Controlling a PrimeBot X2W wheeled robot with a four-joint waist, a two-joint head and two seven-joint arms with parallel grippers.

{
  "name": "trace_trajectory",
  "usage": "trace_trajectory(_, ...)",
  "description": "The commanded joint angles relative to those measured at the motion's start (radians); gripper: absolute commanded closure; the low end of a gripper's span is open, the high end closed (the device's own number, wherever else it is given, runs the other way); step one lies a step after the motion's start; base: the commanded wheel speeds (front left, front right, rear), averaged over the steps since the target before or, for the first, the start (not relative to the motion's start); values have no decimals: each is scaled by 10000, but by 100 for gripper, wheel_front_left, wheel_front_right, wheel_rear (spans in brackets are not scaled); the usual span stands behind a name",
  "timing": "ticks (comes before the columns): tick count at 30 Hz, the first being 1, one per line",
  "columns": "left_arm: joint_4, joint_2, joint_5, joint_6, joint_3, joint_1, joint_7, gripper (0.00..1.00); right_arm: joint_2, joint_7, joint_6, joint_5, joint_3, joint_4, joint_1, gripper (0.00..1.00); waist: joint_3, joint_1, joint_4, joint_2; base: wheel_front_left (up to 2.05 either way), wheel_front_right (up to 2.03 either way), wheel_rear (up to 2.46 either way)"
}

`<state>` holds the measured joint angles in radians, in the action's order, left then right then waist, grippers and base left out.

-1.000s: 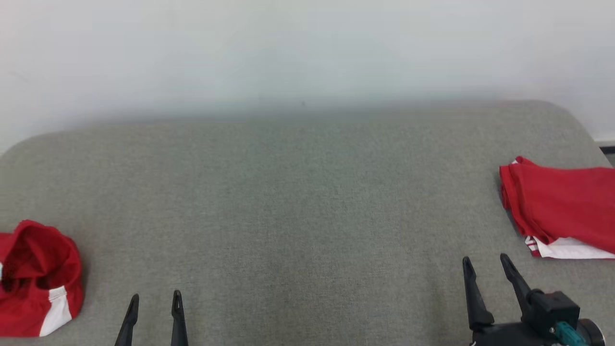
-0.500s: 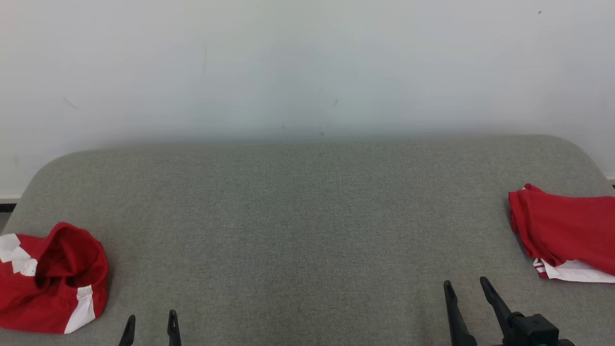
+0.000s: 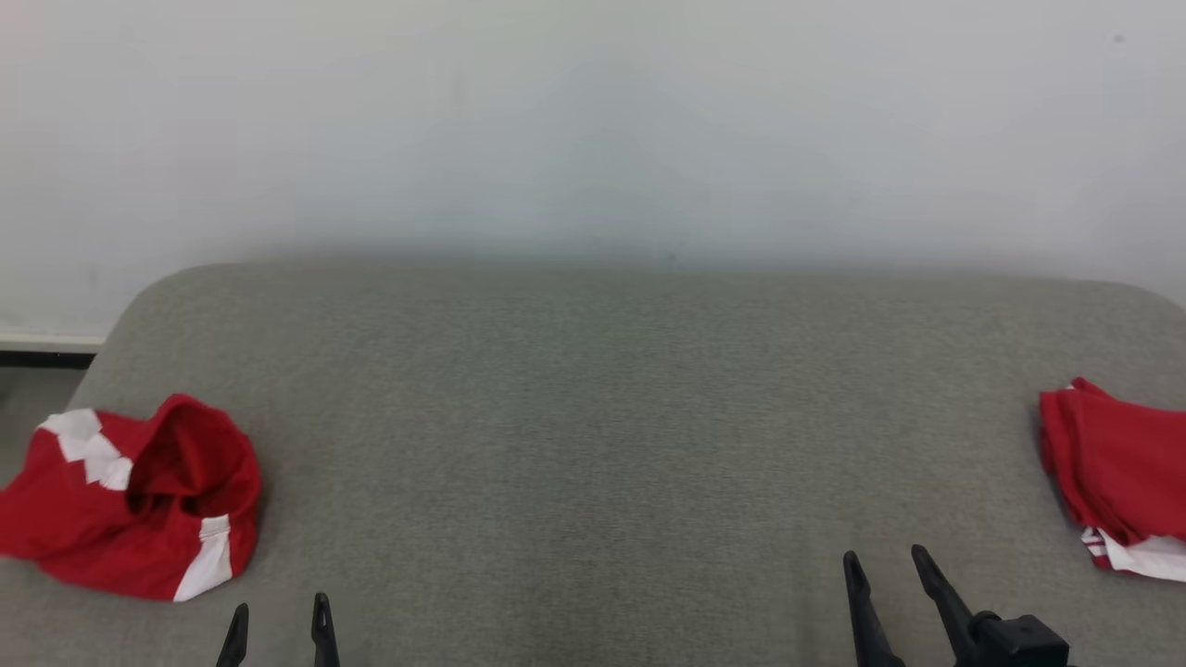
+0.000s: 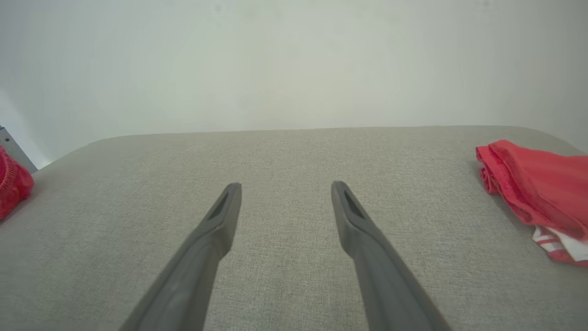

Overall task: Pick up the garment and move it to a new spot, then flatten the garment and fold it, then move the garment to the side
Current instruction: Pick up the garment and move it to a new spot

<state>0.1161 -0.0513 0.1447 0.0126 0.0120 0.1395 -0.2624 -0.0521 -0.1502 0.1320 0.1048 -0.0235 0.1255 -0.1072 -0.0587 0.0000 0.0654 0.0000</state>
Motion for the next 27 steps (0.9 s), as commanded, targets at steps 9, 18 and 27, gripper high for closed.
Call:
trace_trajectory(9,-5,13,-210,48,381,132,-32,0,36,-150,-22,219,373,254,87,0,31,0,2021,0,0,0,0)
trace_trajectory(18,86,11,-322,214,689,199,-32,0,35,-261,-22,424,649,494,161,0,44,0,3518,0,0,0,0)
trace_trajectory(27,155,13,-177,252,883,259,-32,0,32,-230,-22,413,906,603,244,0,78,0,4274,0,0,0,0)
